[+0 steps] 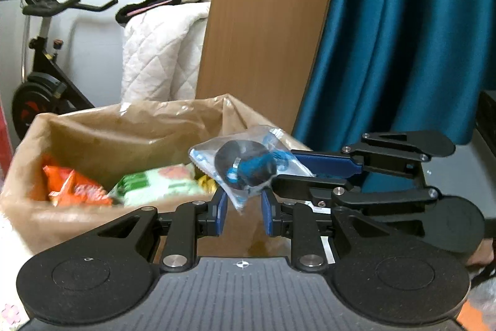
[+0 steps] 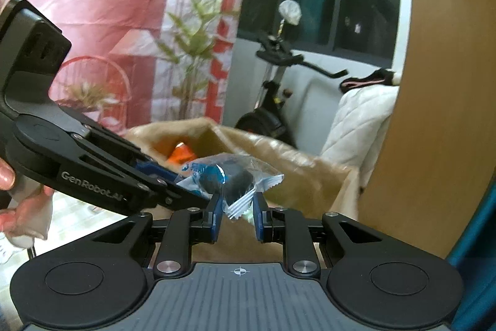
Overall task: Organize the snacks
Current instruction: 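Carry the blue-twist packet over the paper-lined box and open the left gripper, then move both open grippers back to the remaining snacks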
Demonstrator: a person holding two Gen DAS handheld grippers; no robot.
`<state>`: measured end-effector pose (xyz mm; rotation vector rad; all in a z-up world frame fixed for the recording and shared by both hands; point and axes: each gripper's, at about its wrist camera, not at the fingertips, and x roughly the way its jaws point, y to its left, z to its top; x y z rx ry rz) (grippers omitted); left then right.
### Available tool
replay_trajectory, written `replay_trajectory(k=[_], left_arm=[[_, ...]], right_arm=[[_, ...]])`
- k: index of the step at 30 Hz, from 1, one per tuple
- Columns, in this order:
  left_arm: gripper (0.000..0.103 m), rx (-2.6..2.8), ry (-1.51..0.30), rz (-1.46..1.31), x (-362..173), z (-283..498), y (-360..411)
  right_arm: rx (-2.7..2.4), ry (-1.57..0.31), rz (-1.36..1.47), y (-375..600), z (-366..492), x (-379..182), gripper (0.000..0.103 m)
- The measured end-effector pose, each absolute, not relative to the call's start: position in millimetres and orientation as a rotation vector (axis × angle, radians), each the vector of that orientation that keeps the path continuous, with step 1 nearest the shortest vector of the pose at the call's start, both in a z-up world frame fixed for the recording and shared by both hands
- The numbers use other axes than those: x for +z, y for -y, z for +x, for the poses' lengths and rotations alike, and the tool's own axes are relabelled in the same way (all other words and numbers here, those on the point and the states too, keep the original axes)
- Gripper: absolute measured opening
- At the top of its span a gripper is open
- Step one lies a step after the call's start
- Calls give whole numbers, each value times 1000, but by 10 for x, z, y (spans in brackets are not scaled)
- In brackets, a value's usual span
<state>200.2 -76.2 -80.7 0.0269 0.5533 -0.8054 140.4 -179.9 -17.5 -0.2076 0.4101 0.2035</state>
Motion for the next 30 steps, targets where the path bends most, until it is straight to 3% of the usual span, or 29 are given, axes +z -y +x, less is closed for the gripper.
replay_trajectory(k=[3,11,13,15,18,21,23,30], left_arm=[[21,-813,-561,42,-783,2140,893],[24,-762,-614,35,-914,2524,1035],[35,-743,-609,18,-897,2542,995],[59,-732,-594,13,-875,2493,915],[67,-679,-573,19,-859,2452,826],[78,-643,-544,20,-824,2388,734],[83,-619,-505,27,-782,2295,673],[89,-532,-397,81,-678,1966,432]], right_arm=[[188,-405,-194,1873,1522,-145,18],[62,-460,-114,2145,1863,-344,20],[53,-467,-81,2214,1866,-408,22],[53,-471,-71,2236,1828,-446,25],[47,-463,-66,2250,1740,-459,29],[41,-442,-43,2259,1652,-445,38],[35,-422,-33,2262,1573,-429,55],[36,-387,20,2251,1291,-442,79]])
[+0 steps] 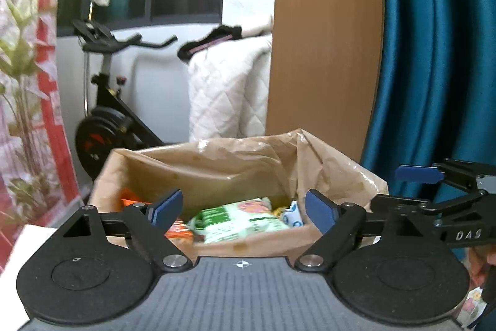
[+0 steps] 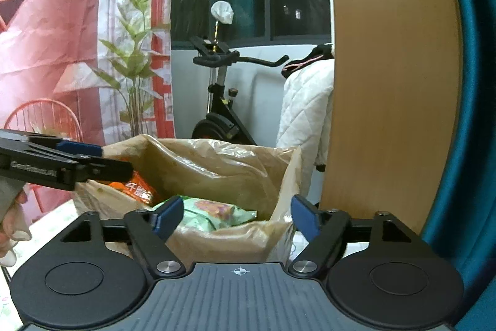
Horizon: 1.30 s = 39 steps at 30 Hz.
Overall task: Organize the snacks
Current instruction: 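Move both open grippers back to the remaining snacks, then grasp the white cracker with the right gripper while the left grasps the orange-labelled cake packet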
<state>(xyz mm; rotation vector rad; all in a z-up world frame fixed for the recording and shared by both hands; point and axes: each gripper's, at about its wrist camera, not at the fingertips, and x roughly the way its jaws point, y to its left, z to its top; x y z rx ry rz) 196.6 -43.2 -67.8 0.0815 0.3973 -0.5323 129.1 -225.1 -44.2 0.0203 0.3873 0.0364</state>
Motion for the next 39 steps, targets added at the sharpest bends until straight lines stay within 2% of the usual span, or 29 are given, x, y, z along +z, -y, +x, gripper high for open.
replay_trajectory(k=[2,10,34,39], left_arm=[[89,-512,-372,90,-678,1852,320],[89,-391,-356,101,-807,1558,-131],[89,-175,-509,-103,-1577,1157,-1021],[89,-152,-533,-128,-1712,1135,-1094]], right_arm=[[37,-376,40,2248,1210,-458,87],[32,-396,120,2255,954,-647,90],[56,-675,94,1851,780,-1729,90],[55,-742,40,1766,786,-2010,84]])
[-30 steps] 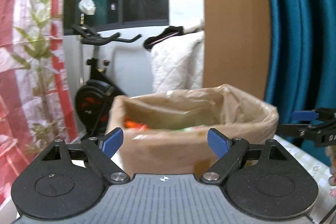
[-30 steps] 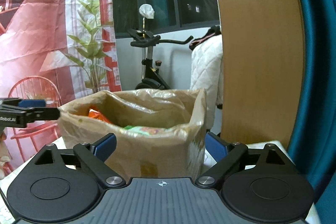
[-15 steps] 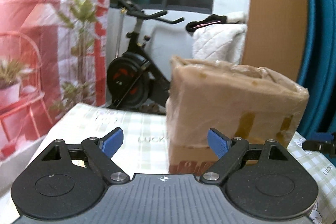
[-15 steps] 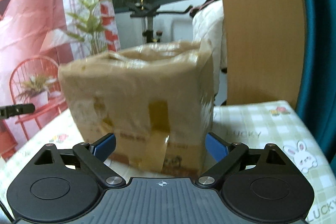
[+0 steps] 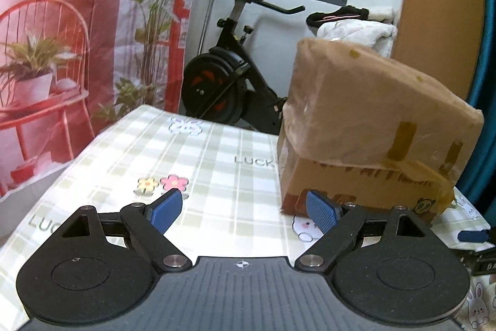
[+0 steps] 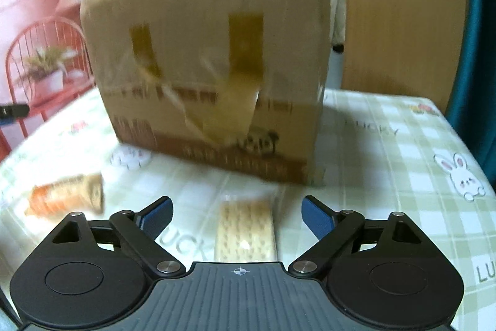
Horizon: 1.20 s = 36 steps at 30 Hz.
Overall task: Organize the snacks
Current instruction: 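Grasp the white cracker with the right gripper while the left grasps the orange-labelled cake packet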
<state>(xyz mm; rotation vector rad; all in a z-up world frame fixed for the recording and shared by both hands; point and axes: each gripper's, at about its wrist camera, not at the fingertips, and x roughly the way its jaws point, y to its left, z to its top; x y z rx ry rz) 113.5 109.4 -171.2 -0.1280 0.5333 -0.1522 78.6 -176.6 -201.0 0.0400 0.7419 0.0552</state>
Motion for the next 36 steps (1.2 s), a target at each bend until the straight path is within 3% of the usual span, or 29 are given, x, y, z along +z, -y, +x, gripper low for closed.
replay_trajectory(k=[14,33,34,36], left_arm=[[89,-289,-618,-9,-1984,1158,-927],[88,-428,-743,130,-2373,1208,-496],[87,-416,-748,140,-2388,1220,-467],[74,-397,-750,146,-2405,1229,-429]], right_arm=[[27,-768,56,1857,929,-2327,45],[33,-733,-15,1788,890,-2357,44],[32,-733,-15,1785,890,-2357,44],[32,-733,-16,1782,889,-2355,45]])
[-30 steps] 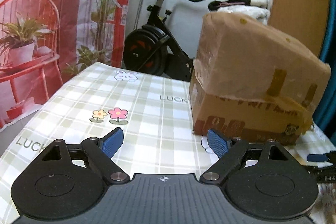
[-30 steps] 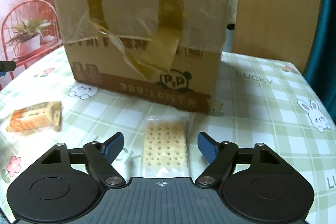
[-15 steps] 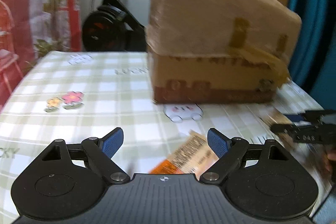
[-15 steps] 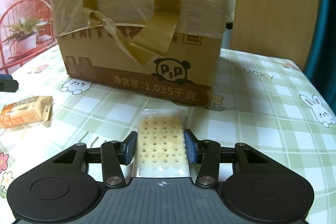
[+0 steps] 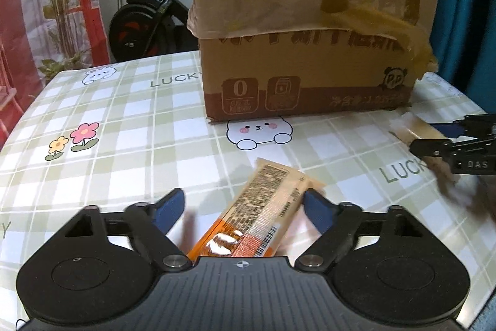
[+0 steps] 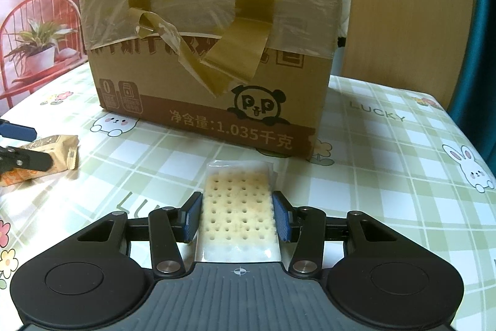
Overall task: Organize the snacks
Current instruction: 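Grasp the white cracker with the right gripper while the left grasps the orange-labelled cake packet, then lift both snacks and carry them over the paper-lined box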
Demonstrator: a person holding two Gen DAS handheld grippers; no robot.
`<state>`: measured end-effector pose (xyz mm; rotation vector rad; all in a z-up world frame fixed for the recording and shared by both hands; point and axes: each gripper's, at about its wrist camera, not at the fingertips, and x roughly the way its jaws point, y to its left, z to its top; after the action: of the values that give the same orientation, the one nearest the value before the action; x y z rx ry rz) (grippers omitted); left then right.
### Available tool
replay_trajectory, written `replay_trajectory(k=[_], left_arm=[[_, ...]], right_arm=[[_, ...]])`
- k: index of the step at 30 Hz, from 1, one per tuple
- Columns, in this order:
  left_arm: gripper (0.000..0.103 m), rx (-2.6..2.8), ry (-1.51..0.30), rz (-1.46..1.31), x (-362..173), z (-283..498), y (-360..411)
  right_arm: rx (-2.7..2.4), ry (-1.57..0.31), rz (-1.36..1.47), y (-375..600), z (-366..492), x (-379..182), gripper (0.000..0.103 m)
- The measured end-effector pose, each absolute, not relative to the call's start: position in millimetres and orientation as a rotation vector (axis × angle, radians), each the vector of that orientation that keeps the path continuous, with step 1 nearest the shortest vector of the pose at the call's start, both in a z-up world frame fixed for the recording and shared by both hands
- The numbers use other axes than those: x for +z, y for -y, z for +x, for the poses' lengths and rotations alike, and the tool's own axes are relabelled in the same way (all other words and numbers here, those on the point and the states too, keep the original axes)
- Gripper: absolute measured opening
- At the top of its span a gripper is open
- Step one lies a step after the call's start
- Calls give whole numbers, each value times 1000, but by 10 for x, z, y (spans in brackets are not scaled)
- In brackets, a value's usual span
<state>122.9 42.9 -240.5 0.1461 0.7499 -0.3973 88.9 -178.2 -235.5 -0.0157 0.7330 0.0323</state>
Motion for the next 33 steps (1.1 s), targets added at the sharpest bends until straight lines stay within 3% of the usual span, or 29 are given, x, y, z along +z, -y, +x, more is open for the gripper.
replay_trajectory(k=[1,3,5,33], left_arm=[[70,-388,-751,137,-2407,1232,-421],[51,-360,-762,99,-2421,1242,-427],[43,-323,-760,66,-2442,1231,-444],[40,-261,-693,102,-2482,1068,-426]], right_arm=[[33,-733,-16,1785,890,-2356,45],[33,-732,-16,1785,890,-2357,45],[35,-732,-16,1784,892,-2358,46],[37,-724,-24,1750,862,-2348,43]])
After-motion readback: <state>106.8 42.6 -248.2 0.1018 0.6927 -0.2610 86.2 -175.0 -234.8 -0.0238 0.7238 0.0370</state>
